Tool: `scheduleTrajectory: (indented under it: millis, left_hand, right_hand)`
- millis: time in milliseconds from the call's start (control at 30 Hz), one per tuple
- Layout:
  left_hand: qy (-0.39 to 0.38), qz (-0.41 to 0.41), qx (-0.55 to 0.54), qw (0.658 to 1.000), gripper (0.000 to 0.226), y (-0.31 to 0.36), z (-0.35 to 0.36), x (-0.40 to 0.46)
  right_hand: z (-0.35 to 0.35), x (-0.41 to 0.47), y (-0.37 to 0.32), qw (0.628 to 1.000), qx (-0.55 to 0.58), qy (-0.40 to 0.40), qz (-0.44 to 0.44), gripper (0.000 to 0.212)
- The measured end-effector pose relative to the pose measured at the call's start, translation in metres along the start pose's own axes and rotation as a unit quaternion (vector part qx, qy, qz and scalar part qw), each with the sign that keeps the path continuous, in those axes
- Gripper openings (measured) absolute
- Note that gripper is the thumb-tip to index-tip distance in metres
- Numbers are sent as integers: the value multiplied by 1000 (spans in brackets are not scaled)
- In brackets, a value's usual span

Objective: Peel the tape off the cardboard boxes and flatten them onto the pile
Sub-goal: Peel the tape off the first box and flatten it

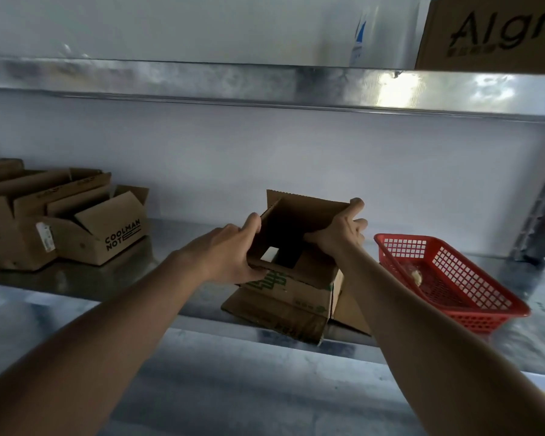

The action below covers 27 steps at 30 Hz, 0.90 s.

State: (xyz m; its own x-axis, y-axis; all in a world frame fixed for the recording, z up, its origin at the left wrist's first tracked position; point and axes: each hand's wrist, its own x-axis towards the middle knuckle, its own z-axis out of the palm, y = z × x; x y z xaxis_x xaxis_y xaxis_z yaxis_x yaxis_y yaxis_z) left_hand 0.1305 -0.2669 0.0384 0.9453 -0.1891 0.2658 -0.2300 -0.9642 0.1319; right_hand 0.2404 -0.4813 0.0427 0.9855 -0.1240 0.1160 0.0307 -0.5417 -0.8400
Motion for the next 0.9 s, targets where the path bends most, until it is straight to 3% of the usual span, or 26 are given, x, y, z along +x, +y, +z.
scheduleTrajectory:
  millis: [133,267,467,567,767,900]
  left_hand:
    - [92,14,-27,995,57,-18,-6,0]
    - [175,-39,-112,978,57,-40,4,1]
    - [313,-118,-217,917,61,-64,19,7]
    - [332,-153,-269,891,66,-67,27,11]
    - [389,-211,-227,867,80,-67,36,21]
    - [381,-243,-282,846,83,-68,35,21]
  right_hand:
    - [0,1,2,997,78,-8,-23,85]
    - [-3,1,-2,992,125,5,-8,56]
    - [-9,9,5,987,152,58,20,38]
    - [-6,11,9,986,158,56,22,51]
    - [2,6,31,983,149,-40,-101,88]
    - [7,5,48,980,130,-81,-128,103]
